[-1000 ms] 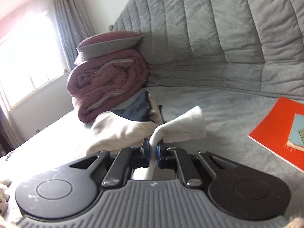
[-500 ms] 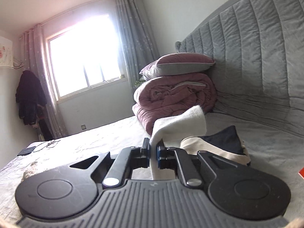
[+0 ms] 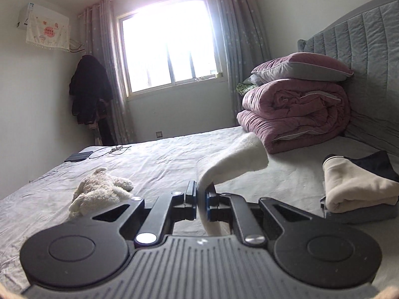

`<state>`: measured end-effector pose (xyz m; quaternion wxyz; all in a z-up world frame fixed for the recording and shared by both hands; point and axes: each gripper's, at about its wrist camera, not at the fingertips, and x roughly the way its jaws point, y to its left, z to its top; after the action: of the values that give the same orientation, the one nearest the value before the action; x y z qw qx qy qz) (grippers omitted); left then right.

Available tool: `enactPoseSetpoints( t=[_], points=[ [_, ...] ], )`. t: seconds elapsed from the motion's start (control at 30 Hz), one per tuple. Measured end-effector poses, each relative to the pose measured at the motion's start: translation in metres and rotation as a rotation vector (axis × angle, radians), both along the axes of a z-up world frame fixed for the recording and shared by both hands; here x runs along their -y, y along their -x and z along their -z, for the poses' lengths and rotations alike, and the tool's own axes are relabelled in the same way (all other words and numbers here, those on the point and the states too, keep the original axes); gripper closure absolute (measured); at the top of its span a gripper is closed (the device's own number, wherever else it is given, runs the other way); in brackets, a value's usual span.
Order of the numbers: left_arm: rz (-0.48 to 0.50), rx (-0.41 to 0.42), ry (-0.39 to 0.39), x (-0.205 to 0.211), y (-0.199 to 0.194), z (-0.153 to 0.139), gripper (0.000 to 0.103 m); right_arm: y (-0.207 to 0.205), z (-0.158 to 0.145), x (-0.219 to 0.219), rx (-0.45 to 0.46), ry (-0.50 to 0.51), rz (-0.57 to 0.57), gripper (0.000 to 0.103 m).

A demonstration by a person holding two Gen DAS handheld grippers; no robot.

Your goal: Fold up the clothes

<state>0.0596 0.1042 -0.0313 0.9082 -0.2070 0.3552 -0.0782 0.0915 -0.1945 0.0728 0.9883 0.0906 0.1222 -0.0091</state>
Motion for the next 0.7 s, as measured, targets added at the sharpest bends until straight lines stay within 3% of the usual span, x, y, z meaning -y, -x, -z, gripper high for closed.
enactPoseSetpoints(
  t=[0.27,0.5,0.6,0.7],
  points=[
    [-0.028,-0.006,0.02,-0.015,0.001,0.0,0.024,-0.019,0.047,-0.061,-0.11,0.035,-0.117,0.095],
    [-0.042,-0.012,0.036,-0.023,0.001,0.001,0.024,-0.019,0.114,-0.091,-0.247,0.054,-0.193,0.095],
    [-0.053,-0.015,0.043,-0.027,-0.001,0.002,0.024,-0.016,0.136,-0.1,-0.309,0.051,-0.22,0.089],
    [-0.055,-0.018,0.05,-0.03,-0.002,0.004,0.024,-0.015,0.132,-0.101,-0.311,0.03,-0.243,0.083]
  ],
)
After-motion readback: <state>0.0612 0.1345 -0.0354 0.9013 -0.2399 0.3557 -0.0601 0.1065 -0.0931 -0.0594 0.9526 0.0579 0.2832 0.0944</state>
